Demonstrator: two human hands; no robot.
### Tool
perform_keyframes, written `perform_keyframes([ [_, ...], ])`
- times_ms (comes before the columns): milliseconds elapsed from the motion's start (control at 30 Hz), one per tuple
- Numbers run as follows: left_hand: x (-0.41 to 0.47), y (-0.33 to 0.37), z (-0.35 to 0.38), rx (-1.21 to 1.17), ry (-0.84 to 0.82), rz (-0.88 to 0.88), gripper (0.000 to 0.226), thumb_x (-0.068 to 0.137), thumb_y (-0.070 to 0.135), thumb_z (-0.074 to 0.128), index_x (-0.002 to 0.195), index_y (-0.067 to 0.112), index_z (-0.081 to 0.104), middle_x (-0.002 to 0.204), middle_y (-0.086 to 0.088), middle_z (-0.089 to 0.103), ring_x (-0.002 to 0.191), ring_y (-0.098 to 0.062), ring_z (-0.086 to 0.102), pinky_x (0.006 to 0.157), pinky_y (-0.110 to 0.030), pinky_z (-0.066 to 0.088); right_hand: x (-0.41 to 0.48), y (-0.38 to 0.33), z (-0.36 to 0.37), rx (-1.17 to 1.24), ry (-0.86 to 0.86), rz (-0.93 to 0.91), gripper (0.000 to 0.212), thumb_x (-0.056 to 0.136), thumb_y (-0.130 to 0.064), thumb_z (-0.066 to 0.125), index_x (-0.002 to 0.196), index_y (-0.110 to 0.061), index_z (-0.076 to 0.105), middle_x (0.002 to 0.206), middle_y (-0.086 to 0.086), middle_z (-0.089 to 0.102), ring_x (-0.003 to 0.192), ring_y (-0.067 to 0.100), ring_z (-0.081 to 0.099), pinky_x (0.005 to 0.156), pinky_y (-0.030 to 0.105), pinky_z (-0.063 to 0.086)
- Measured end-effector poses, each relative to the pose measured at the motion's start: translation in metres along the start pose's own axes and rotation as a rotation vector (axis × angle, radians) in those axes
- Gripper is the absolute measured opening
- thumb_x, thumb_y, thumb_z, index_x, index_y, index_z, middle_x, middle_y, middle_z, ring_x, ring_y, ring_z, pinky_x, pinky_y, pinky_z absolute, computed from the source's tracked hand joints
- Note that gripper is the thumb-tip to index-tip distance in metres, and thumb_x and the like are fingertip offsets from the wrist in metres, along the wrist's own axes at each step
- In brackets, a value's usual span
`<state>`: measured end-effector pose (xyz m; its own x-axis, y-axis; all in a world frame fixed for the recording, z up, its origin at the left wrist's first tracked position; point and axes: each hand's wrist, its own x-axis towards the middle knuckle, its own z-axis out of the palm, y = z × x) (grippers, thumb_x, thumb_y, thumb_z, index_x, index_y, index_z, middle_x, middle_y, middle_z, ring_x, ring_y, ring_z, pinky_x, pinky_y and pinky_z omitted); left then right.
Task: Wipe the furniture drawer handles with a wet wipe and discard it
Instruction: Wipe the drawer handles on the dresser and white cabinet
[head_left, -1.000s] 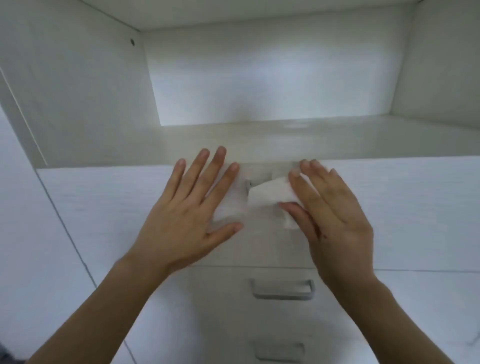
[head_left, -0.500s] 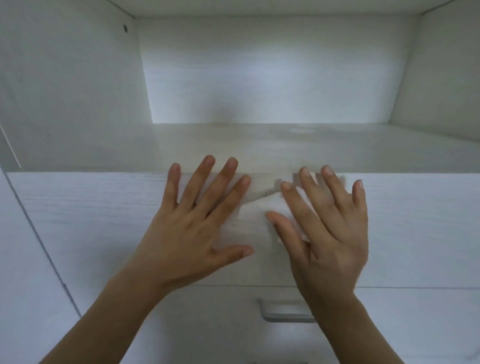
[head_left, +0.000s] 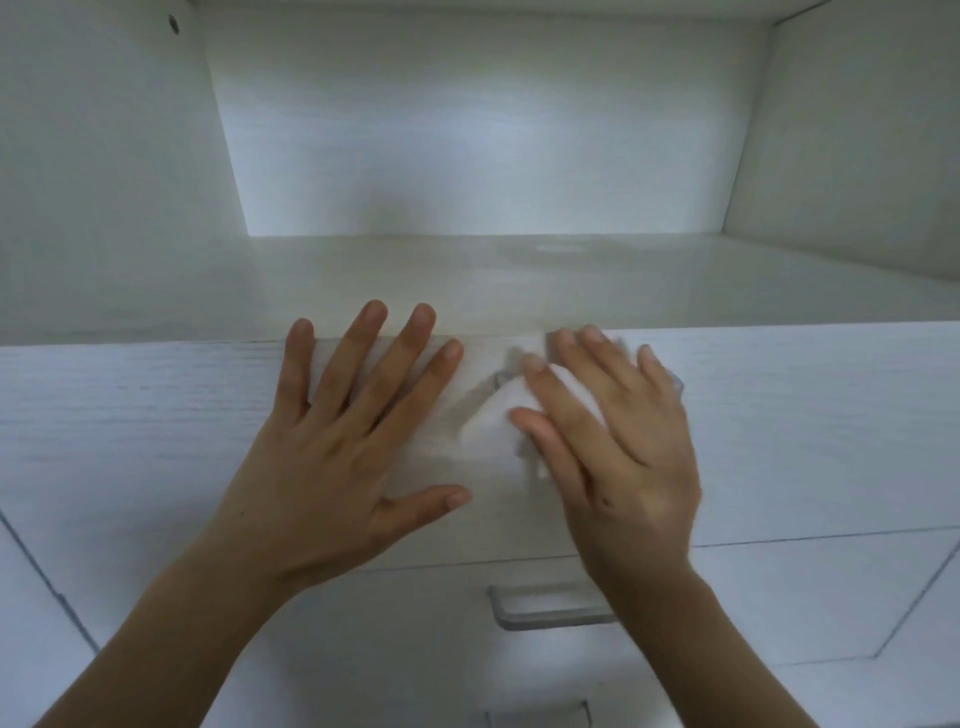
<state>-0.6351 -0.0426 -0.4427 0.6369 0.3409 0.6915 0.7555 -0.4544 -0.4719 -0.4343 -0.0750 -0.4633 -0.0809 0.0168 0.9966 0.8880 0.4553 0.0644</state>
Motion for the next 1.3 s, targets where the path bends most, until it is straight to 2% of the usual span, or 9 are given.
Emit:
perform_keyframes([
  [233, 0.0, 0.0, -0.002, -0.01, -0.013, -0.004, 0.079, 0.091, 0.068, 0.014, 0.15, 0.016, 0.005, 0.158, -0.003, -0.005, 0.144, -0.027, -0.002, 0.114, -0.051, -0.007, 0.006, 0.003, -0.001, -0.046, -0.039, -0.009, 0.026, 0.097, -0.032, 0.055, 0.114, -0.014, 0.062, 0.117, 0.011, 0.065, 0.115, 0.023, 0.058, 0.1, 0.037, 0.045],
  [400, 0.0, 0.0, -0.004, -0.022, -0.032, -0.005, 0.079, 0.091, 0.069, 0.013, 0.15, 0.018, 0.005, 0.157, -0.002, -0.005, 0.144, -0.026, -0.004, 0.114, -0.05, -0.007, -0.006, 0.008, -0.013, -0.055, 0.009, 0.198, 0.029, 0.099, -0.032, 0.049, 0.12, -0.014, 0.057, 0.128, 0.012, 0.055, 0.126, 0.028, 0.047, 0.108, 0.044, 0.038],
  [533, 0.0, 0.0, -0.003, -0.021, -0.036, -0.01, 0.079, 0.091, 0.069, 0.013, 0.15, 0.017, 0.004, 0.157, -0.002, -0.006, 0.144, -0.027, -0.004, 0.114, -0.05, -0.008, 0.0, -0.014, 0.003, -0.045, 0.005, 0.207, 0.028, 0.099, -0.035, 0.047, 0.119, -0.017, 0.056, 0.129, 0.009, 0.054, 0.129, 0.028, 0.043, 0.116, 0.042, 0.024],
  [733, 0.001, 0.0, -0.004, -0.021, -0.033, -0.005, 0.078, 0.091, 0.068, 0.013, 0.15, 0.016, 0.005, 0.157, -0.002, -0.007, 0.144, -0.027, -0.005, 0.114, -0.05, -0.008, -0.005, -0.005, -0.006, 0.001, 0.056, 0.36, 0.031, 0.098, -0.034, 0.046, 0.119, -0.015, 0.058, 0.131, 0.005, 0.052, 0.132, 0.023, 0.04, 0.116, 0.041, 0.025],
  [900, 0.0, 0.0, -0.004, -0.023, -0.018, -0.005, 0.078, 0.092, 0.067, 0.014, 0.15, 0.016, 0.005, 0.157, -0.003, -0.007, 0.144, -0.027, -0.004, 0.113, -0.051, -0.007, 0.002, -0.023, 0.01, 0.013, 0.029, 0.234, 0.03, 0.1, -0.033, 0.045, 0.117, -0.013, 0.06, 0.126, 0.005, 0.055, 0.127, 0.021, 0.044, 0.117, 0.036, 0.02],
  [1067, 0.0, 0.0, -0.003, -0.027, -0.015, -0.002, 0.078, 0.092, 0.067, 0.014, 0.15, 0.016, 0.003, 0.157, -0.001, -0.009, 0.144, -0.027, -0.005, 0.113, -0.051, -0.008, -0.009, -0.012, 0.004, 0.032, 0.147, 0.351, 0.027, 0.097, -0.027, 0.05, 0.117, -0.01, 0.059, 0.128, 0.005, 0.053, 0.132, 0.025, 0.039, 0.115, 0.047, 0.024],
  [1167, 0.0, 0.0, -0.003, -0.031, -0.017, 0.004, 0.078, 0.092, 0.067, 0.013, 0.15, 0.016, 0.003, 0.157, -0.003, -0.009, 0.144, -0.027, -0.005, 0.113, -0.051, -0.008, 0.001, -0.025, 0.021, 0.024, 0.115, 0.207, 0.025, 0.099, -0.028, 0.049, 0.115, -0.011, 0.06, 0.123, 0.008, 0.058, 0.127, 0.025, 0.044, 0.117, 0.039, 0.017],
  [1233, 0.001, -0.001, -0.003, -0.035, -0.01, 0.008, 0.078, 0.092, 0.067, 0.014, 0.15, 0.016, 0.004, 0.157, -0.003, -0.009, 0.144, -0.027, -0.006, 0.113, -0.051, -0.009, 0.004, -0.022, 0.024, 0.007, 0.081, 0.099, 0.024, 0.099, -0.028, 0.049, 0.115, -0.013, 0.059, 0.121, 0.009, 0.061, 0.123, 0.026, 0.047, 0.117, 0.037, 0.018],
  [1300, 0.001, -0.001, -0.004, -0.044, -0.008, 0.007, 0.078, 0.092, 0.067, 0.013, 0.15, 0.016, 0.003, 0.157, -0.002, -0.009, 0.144, -0.026, -0.006, 0.113, -0.05, -0.009, 0.0, -0.01, 0.019, -0.021, 0.094, 0.073, 0.024, 0.099, -0.028, 0.05, 0.115, -0.012, 0.058, 0.121, 0.008, 0.06, 0.122, 0.026, 0.049, 0.116, 0.036, 0.018],
])
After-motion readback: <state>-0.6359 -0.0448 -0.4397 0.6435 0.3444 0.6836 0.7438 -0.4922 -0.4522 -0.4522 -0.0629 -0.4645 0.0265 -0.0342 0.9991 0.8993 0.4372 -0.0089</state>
